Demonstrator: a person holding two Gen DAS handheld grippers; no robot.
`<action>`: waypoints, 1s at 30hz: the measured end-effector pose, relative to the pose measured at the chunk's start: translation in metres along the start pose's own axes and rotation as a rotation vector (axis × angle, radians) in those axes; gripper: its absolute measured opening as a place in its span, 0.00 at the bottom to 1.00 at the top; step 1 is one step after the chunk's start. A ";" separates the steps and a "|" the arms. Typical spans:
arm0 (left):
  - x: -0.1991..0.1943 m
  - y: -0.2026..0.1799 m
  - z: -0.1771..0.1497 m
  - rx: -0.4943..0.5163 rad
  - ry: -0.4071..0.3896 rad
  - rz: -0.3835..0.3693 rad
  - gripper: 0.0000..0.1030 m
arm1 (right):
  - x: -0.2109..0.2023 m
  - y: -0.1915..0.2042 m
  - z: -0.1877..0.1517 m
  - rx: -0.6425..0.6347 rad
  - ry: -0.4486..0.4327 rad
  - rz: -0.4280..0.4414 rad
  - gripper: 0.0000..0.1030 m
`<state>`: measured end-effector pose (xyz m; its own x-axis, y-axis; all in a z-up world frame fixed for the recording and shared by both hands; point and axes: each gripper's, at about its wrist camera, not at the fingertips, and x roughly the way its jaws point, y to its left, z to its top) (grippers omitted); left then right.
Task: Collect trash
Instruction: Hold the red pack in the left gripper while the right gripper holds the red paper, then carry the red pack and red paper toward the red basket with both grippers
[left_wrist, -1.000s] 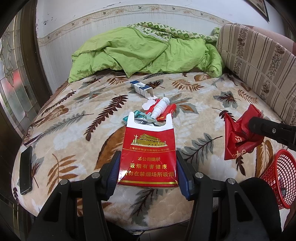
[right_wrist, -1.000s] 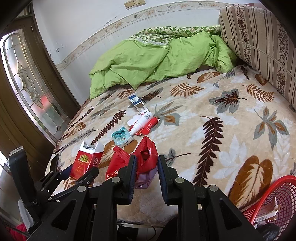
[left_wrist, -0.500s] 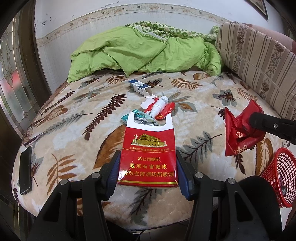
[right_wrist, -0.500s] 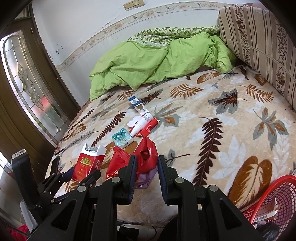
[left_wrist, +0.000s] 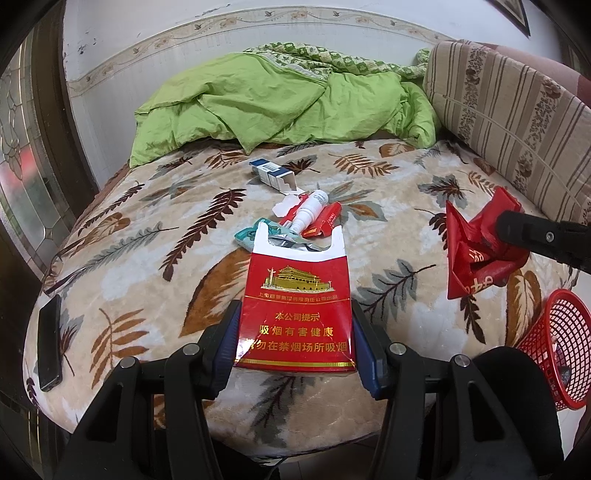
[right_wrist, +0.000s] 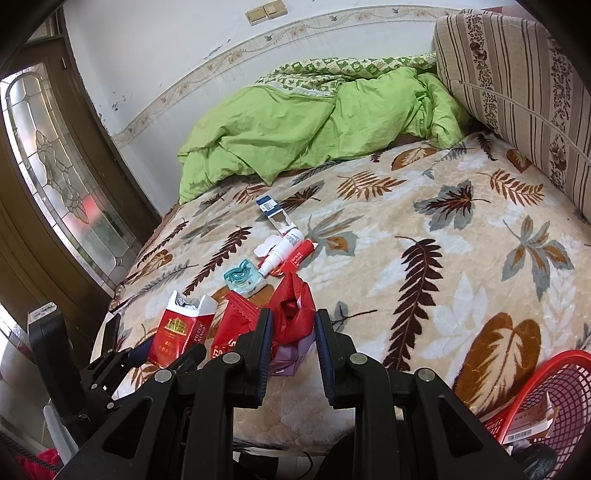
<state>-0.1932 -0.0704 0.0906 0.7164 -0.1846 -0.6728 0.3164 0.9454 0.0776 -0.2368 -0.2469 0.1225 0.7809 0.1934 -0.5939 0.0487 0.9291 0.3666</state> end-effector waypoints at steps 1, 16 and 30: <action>-0.001 -0.001 -0.001 0.003 0.000 -0.002 0.52 | 0.000 -0.001 0.000 0.003 -0.001 -0.001 0.23; -0.004 -0.014 0.002 0.049 -0.001 -0.016 0.52 | -0.013 -0.014 0.002 0.036 -0.024 -0.013 0.24; -0.009 -0.065 0.019 0.148 0.005 -0.189 0.52 | -0.062 -0.074 -0.003 0.137 -0.086 -0.146 0.23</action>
<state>-0.2079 -0.1353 0.1054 0.6330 -0.3529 -0.6890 0.5327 0.8444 0.0570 -0.2908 -0.3264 0.1299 0.8095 0.0272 -0.5865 0.2444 0.8926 0.3787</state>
